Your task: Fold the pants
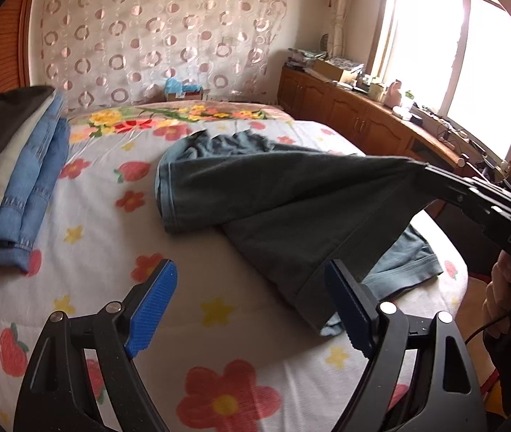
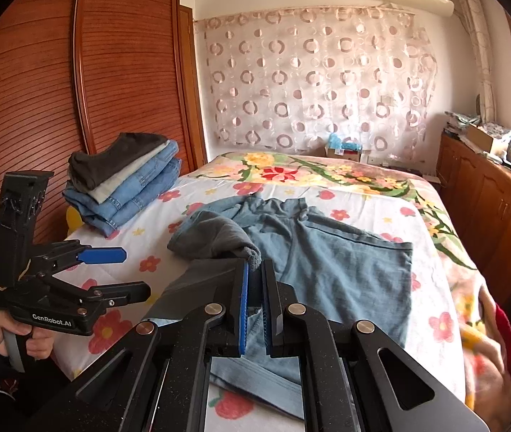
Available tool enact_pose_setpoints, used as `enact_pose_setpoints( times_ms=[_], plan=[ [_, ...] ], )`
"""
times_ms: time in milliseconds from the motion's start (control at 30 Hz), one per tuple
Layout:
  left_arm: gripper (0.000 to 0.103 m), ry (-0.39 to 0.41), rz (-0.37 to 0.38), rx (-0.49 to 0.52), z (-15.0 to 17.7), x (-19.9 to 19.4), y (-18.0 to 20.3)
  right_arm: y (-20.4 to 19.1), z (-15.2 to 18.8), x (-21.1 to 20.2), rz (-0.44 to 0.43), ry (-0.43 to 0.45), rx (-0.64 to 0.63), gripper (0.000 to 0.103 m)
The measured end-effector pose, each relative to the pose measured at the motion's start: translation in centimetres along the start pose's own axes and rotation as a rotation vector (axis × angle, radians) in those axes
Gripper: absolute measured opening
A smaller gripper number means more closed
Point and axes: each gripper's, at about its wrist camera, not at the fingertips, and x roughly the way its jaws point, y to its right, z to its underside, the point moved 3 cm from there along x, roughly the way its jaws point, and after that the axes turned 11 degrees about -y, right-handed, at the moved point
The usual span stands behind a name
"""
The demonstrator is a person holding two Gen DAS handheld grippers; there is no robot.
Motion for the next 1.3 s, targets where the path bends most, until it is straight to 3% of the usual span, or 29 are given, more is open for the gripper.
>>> enact_pose_setpoints(
  times_ms=[733, 1300],
  plan=[
    [0.085, -0.024, 0.021, 0.072, -1.1, 1.8, 3.9, 1.2, 1.9, -3.0, 0.099, 0.022, 0.088, 0.006],
    [0.085, -0.081, -0.010, 0.111, -0.3, 4.0, 5.1, 1.7, 4.8, -1.1, 0.121, -0.115, 0.169, 0.006]
  ],
)
